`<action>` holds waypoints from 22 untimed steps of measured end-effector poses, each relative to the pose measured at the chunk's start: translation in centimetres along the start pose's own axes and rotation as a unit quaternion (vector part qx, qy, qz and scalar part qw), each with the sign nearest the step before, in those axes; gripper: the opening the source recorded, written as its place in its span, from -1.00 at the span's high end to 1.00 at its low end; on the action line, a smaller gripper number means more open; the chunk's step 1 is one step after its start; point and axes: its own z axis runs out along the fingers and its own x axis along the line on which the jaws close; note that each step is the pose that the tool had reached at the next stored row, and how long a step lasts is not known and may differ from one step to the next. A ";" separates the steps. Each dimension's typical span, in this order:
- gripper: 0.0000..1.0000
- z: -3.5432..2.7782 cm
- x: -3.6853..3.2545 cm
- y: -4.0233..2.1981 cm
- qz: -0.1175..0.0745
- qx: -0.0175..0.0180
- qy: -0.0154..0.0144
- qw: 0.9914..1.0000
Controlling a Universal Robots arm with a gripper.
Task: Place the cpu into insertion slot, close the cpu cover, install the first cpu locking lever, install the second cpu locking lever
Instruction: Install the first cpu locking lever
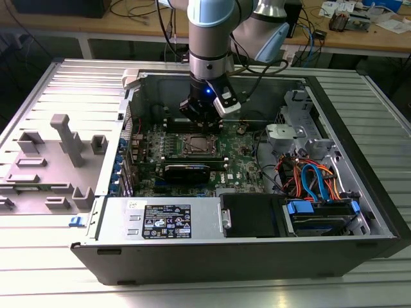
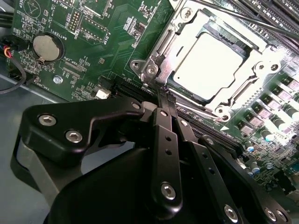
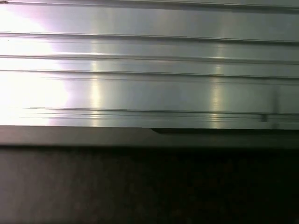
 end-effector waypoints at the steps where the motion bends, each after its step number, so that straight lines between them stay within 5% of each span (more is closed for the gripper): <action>1: 0.79 0.00 0.00 0.00 0.000 0.000 0.000 1.000; 22: 0.79 0.00 -0.05 0.01 -0.001 0.000 0.000 1.000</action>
